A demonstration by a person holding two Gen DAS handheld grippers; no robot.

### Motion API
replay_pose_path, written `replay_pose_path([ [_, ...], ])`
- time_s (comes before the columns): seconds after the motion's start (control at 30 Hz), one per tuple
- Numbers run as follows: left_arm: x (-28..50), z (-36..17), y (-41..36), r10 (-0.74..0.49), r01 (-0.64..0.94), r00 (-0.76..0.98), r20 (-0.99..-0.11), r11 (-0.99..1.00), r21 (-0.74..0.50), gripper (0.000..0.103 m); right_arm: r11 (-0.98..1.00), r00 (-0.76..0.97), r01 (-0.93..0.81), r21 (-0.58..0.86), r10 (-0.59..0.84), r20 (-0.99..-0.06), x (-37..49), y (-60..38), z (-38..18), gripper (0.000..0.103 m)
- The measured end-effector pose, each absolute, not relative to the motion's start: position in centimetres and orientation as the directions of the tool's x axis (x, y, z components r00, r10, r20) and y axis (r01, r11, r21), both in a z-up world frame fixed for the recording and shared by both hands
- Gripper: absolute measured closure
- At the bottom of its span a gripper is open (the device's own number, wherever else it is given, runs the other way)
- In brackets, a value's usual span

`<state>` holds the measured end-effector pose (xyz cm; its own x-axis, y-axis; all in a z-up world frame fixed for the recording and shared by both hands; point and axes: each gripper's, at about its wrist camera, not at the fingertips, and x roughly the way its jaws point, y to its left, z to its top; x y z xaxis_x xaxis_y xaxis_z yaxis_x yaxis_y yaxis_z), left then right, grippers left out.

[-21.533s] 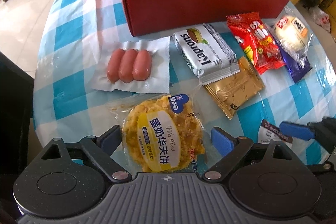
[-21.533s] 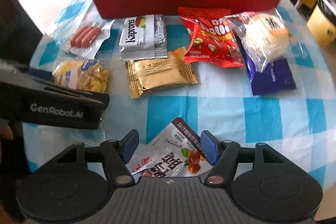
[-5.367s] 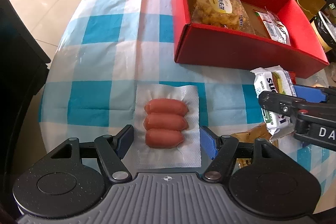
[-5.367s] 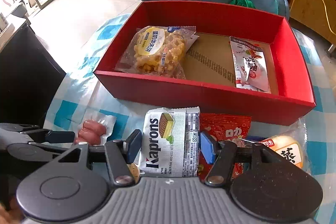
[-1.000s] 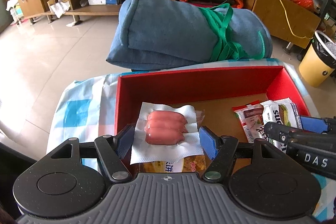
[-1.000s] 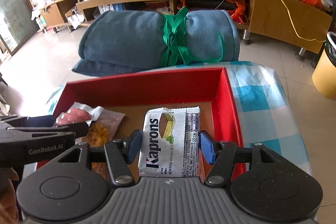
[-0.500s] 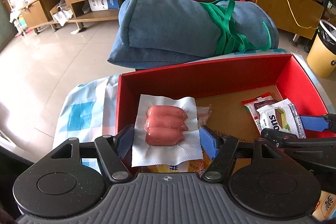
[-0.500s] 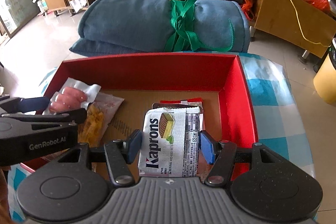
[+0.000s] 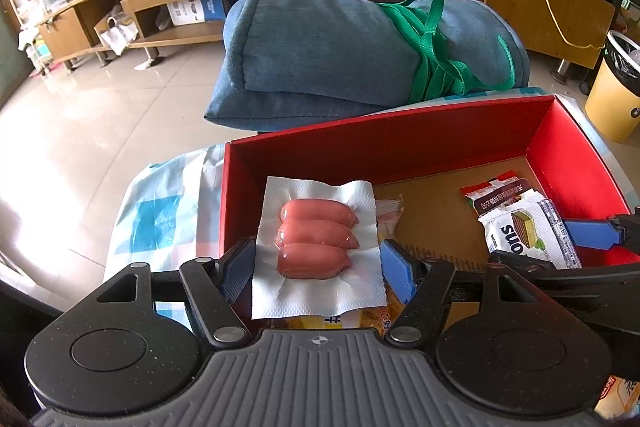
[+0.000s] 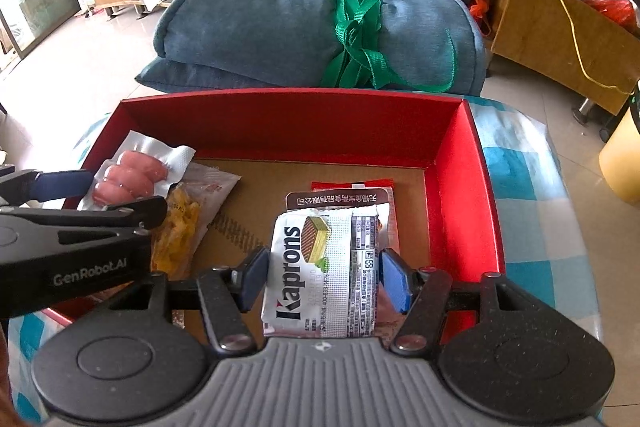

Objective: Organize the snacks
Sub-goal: 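Lower the sausage pack with left tool while right tool lowers the Kaprons bar into the box, then open both tools to release the snacks and lift them from the box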

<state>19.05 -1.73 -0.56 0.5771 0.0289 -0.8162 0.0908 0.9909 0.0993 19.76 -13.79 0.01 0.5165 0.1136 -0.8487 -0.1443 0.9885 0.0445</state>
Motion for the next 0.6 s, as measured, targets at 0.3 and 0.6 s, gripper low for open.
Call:
replay_pose_path([
  [0.3,18.91,-0.47,-1.59,0.028,0.089,0.577,-0.816,0.991,0.097,0.028,0.988,0.513,-0.152,0.028,0.103,-0.852,19.77,-13.62,-0.02,0.042],
  [0.6,18.50,0.03,-1.32,0.033,0.083,0.589,-0.807,0.991,0.101,0.023,0.989,0.530,-0.147,0.024,0.099,-0.842,19.30,-13.73,0.68,0.042],
])
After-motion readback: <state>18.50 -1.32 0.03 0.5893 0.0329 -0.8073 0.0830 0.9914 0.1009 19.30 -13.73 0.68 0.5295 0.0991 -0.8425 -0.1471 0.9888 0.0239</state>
